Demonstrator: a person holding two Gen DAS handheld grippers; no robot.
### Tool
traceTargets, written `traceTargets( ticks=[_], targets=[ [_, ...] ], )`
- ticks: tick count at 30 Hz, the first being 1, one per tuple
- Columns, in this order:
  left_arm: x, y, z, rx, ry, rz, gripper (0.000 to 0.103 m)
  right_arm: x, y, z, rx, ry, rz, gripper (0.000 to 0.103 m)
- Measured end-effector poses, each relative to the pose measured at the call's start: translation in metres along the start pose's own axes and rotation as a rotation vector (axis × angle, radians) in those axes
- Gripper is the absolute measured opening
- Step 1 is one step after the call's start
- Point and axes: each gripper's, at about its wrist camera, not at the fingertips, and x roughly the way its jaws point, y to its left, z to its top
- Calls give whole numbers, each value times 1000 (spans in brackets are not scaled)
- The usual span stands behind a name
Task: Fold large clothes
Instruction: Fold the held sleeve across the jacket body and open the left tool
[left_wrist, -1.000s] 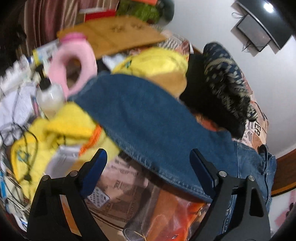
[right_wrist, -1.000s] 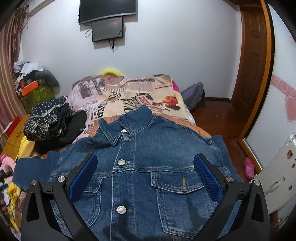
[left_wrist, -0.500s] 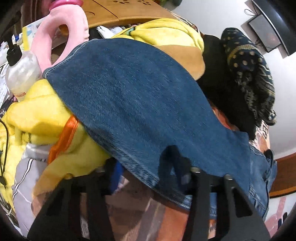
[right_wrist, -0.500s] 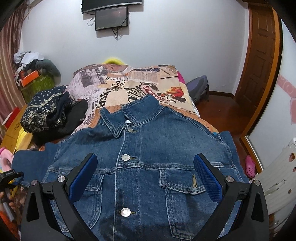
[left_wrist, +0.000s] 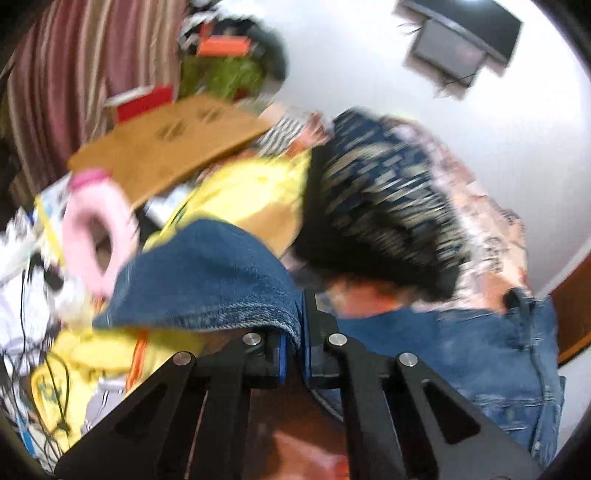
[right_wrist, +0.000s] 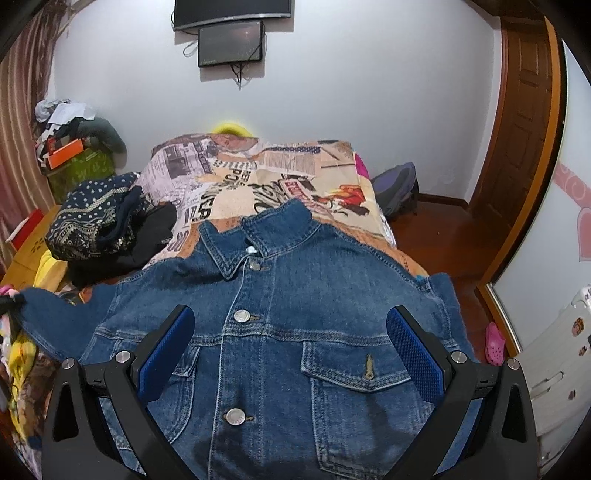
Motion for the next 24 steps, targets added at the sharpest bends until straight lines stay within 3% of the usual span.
traceTargets(
  ticks=[7,13,19,24],
  targets=[
    [-57,-99,24,164,-122,-200,4,-8,-15,-2,25,-26,9,103],
    [-72,-193,7,292,-100,-392,4,-12,-31,-11,47,-16,5,103],
    [-59,-279,-47,450,43,-492,4,-13,-43,-18,57,-2,7,103],
    [-33,-319,-110,610,207,-469,4,-12,-50,-23,62,13,8,103]
  ],
)
